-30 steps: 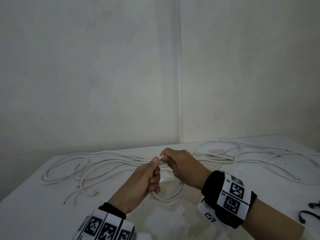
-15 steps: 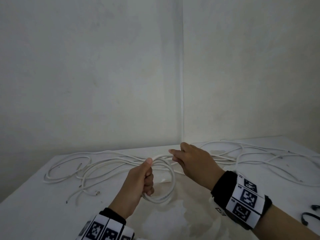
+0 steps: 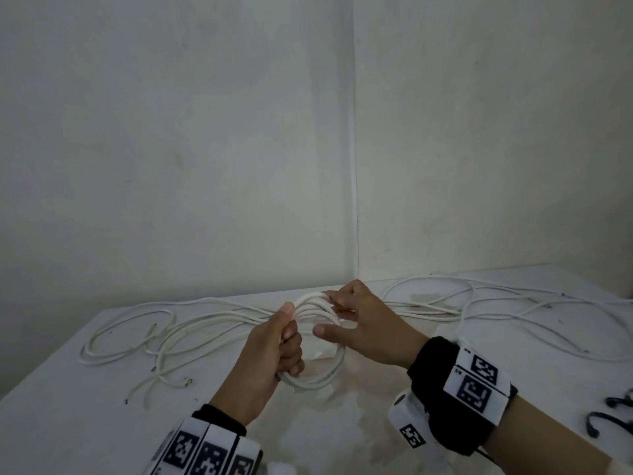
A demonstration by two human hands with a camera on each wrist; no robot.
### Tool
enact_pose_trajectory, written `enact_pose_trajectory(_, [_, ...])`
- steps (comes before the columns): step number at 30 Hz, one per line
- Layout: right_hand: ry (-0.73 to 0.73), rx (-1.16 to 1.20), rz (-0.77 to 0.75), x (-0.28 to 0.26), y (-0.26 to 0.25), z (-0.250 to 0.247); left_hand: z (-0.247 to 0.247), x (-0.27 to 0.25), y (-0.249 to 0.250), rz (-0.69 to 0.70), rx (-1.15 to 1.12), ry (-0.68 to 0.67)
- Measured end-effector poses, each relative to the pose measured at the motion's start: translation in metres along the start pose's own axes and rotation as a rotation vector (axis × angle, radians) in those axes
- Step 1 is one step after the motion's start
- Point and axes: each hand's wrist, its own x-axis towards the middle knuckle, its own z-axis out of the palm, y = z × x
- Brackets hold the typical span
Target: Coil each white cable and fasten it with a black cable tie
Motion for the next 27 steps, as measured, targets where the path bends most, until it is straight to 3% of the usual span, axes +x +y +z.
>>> enact_pose_trajectory(4, [0.076, -0.140, -0.079, -0.002, -0.001, 0.004, 0.003, 0.004, 0.001, 0.018, 0.012, -0.011])
enact_pose_trajectory(11, [0.082, 0.347, 0.058, -0.004, 0.007, 0.013, 0.005, 0.009, -0.003, 0.013, 0.093, -0.020])
enact_pose_trajectory(18, [-0.073, 0.695, 0.156, -0.010, -0.001, 0.011, 0.001, 0.010, -0.005, 0.033, 0.133, 0.025])
enact_pose_trajectory(22, [-0.162, 0.420, 0.115, -0.010, -0.007, -0.001, -0.002, 0.008, -0.002, 0.049, 0.125, 0.080])
enact_pose_trajectory(27, [-0.122, 0.170, 0.006, -0.008, -0.011, -0.003, 0.002, 0.007, 0.002, 0.079, 0.032, 0.092])
